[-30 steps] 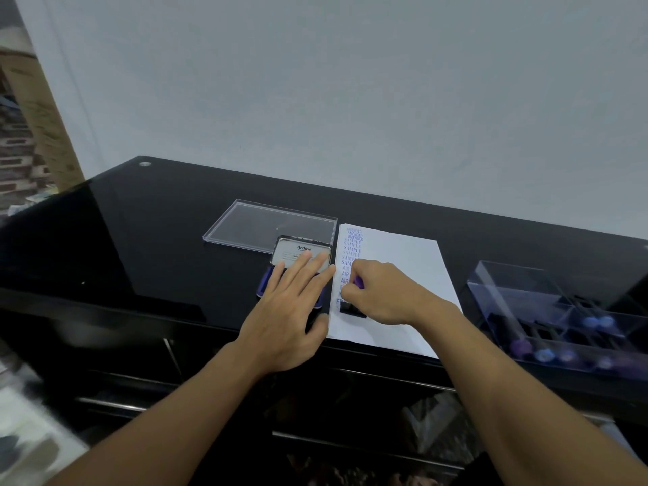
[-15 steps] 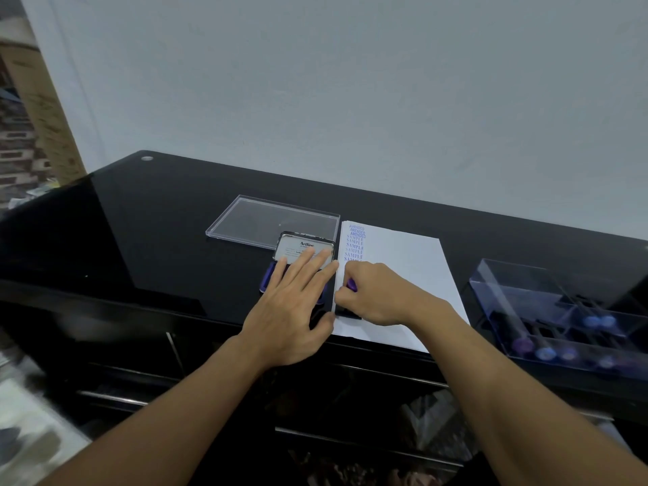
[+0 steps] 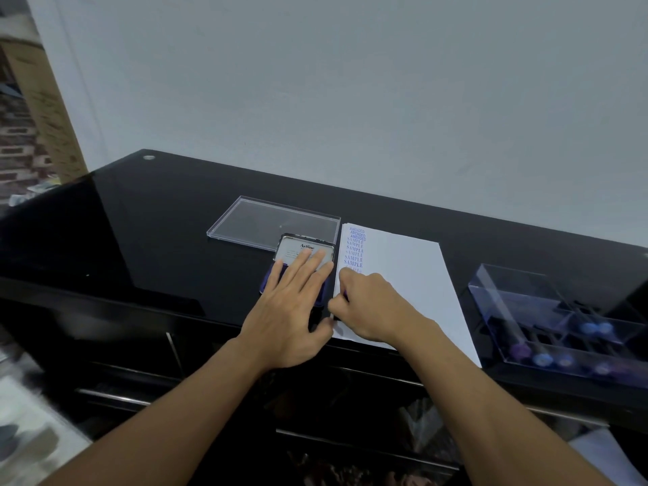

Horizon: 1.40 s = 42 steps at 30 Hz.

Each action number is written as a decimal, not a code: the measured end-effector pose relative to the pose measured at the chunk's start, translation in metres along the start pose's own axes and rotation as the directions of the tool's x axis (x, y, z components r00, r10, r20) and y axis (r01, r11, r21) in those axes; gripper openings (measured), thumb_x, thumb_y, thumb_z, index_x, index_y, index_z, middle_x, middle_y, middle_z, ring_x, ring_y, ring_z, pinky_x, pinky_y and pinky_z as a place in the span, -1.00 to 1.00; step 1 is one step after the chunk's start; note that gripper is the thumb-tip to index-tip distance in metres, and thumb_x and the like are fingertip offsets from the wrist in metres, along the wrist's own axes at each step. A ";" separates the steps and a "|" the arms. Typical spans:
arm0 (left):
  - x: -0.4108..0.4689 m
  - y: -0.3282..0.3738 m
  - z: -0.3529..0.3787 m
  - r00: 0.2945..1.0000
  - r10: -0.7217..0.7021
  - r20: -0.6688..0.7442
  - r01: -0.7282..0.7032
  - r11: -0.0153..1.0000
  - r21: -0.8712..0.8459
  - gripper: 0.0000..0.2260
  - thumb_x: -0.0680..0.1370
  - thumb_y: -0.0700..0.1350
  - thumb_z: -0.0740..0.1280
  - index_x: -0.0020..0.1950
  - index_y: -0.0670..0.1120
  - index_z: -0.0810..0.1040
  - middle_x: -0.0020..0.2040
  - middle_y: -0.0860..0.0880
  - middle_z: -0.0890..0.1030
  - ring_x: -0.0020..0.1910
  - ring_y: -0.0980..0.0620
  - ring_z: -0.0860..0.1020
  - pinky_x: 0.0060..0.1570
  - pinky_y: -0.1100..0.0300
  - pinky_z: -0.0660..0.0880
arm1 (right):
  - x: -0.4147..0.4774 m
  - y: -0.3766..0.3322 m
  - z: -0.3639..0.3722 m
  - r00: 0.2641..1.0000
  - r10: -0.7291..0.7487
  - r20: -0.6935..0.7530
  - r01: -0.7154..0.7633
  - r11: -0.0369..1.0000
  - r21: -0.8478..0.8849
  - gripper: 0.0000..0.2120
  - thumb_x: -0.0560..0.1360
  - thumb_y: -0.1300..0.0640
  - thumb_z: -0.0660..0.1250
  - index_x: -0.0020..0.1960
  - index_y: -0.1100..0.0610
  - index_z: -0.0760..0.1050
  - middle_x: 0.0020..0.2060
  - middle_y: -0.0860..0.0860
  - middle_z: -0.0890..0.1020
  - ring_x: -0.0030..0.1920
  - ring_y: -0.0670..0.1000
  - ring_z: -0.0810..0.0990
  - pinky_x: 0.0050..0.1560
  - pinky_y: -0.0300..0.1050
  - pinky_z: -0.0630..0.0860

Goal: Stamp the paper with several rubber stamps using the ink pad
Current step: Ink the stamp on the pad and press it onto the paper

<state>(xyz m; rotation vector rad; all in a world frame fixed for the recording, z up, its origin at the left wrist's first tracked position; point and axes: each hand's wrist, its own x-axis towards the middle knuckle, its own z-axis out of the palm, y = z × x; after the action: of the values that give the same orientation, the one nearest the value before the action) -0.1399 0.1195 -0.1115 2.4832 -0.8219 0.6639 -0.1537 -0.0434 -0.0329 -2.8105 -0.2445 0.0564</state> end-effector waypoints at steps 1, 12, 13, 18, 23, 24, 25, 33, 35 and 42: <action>0.000 0.000 0.000 1.000 -0.002 0.003 0.002 1.000 -0.001 -0.33 0.52 0.11 0.26 0.60 -0.08 0.22 0.63 -0.02 0.15 0.63 0.04 -0.04 0.55 -0.20 0.03 | 0.000 0.000 0.001 1.000 0.001 -0.007 -0.001 1.000 0.001 -0.73 0.52 0.07 0.21 -0.27 -0.01 0.16 -0.34 0.03 0.41 -0.33 0.02 0.36 -0.39 -0.12 0.21; 0.000 0.000 0.001 1.000 -0.008 0.010 0.008 1.000 0.004 -0.31 0.52 0.13 0.24 0.60 -0.10 0.21 0.63 -0.03 0.14 0.63 0.05 -0.05 0.56 -0.18 0.00 | 0.002 0.002 0.005 1.000 -0.015 -0.027 0.016 1.000 0.009 -0.73 0.51 0.07 0.21 -0.28 -0.02 0.16 -0.33 0.03 0.42 -0.32 0.05 0.38 -0.40 -0.12 0.22; 0.000 0.000 0.001 1.000 -0.010 0.014 0.010 1.000 0.007 -0.31 0.52 0.13 0.23 0.60 -0.09 0.20 0.63 -0.02 0.14 0.63 0.05 -0.05 0.56 -0.18 0.00 | 0.002 0.002 0.005 1.000 -0.020 -0.025 0.020 1.000 0.009 -0.74 0.51 0.07 0.21 -0.28 -0.03 0.16 -0.33 0.03 0.43 -0.32 0.05 0.38 -0.40 -0.12 0.22; -0.001 0.000 0.001 1.000 -0.014 0.019 0.014 1.000 0.007 -0.31 0.52 0.14 0.23 0.61 -0.09 0.20 0.63 -0.03 0.14 0.63 0.04 -0.05 0.56 -0.19 0.00 | 0.005 0.003 0.005 0.999 -0.029 -0.025 0.029 0.999 0.018 -0.73 0.51 0.07 0.21 -0.28 -0.03 0.17 -0.33 0.01 0.43 -0.33 0.00 0.38 -0.40 -0.12 0.22; 0.000 0.000 0.001 1.000 -0.013 0.025 0.013 1.000 0.015 -0.31 0.52 0.15 0.22 0.60 -0.09 0.20 0.63 -0.03 0.13 0.63 0.04 -0.05 0.56 -0.20 0.02 | 0.002 0.005 0.009 0.998 -0.029 -0.063 0.029 1.000 0.010 -0.76 0.51 0.05 0.20 -0.27 -0.03 0.18 -0.31 0.03 0.47 -0.29 0.06 0.43 -0.38 -0.08 0.27; 0.000 0.000 0.001 1.000 -0.013 0.025 0.012 1.000 0.015 -0.31 0.53 0.16 0.23 0.60 -0.09 0.20 0.63 -0.03 0.13 0.63 0.04 -0.06 0.56 -0.20 0.02 | 0.000 0.005 0.009 0.997 -0.029 -0.073 0.029 1.000 0.009 -0.75 0.51 0.05 0.20 -0.27 -0.03 0.17 -0.31 0.02 0.46 -0.30 0.04 0.42 -0.38 -0.08 0.27; 0.000 0.001 0.001 1.000 -0.013 0.026 0.012 1.000 0.016 -0.31 0.53 0.16 0.23 0.60 -0.09 0.20 0.63 -0.03 0.12 0.63 0.04 -0.06 0.56 -0.20 0.01 | -0.001 0.006 0.010 0.997 -0.028 -0.078 0.029 1.000 0.010 -0.76 0.51 0.05 0.20 -0.27 -0.03 0.17 -0.32 0.02 0.46 -0.31 0.03 0.41 -0.39 -0.08 0.26; 0.001 0.001 0.000 0.999 -0.022 0.039 0.021 1.000 0.015 -0.31 0.52 0.15 0.22 0.60 -0.08 0.21 0.63 -0.02 0.12 0.63 0.05 -0.08 0.57 -0.17 -0.03 | 0.008 0.008 0.013 0.998 -0.006 -0.063 0.007 1.000 0.025 -0.79 0.49 0.04 0.18 -0.26 -0.03 0.20 -0.28 0.06 0.50 -0.29 0.06 0.45 -0.37 -0.07 0.28; 0.001 0.001 0.001 0.999 -0.023 0.039 0.022 1.000 0.015 -0.31 0.51 0.15 0.22 0.60 -0.07 0.21 0.63 -0.01 0.12 0.63 0.06 -0.09 0.57 -0.17 -0.03 | 0.008 0.008 0.014 0.998 -0.008 -0.064 0.009 1.000 0.023 -0.79 0.50 0.03 0.18 -0.26 -0.03 0.20 -0.28 0.05 0.50 -0.29 0.06 0.45 -0.37 -0.07 0.29; 0.000 0.001 0.002 0.999 -0.022 0.037 0.022 1.000 0.009 -0.31 0.53 0.18 0.22 0.61 -0.07 0.20 0.64 -0.01 0.11 0.63 0.05 -0.08 0.57 -0.19 -0.01 | -0.001 0.006 0.014 0.996 -0.022 -0.092 0.026 0.999 0.037 -0.78 0.50 0.04 0.19 -0.25 -0.03 0.19 -0.28 0.06 0.51 -0.26 0.11 0.48 -0.34 -0.06 0.36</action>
<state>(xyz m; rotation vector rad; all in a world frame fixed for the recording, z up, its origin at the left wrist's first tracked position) -0.1394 0.1180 -0.1124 2.5153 -0.8062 0.6167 -0.1546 -0.0448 -0.0478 -2.7629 -0.2531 -0.0717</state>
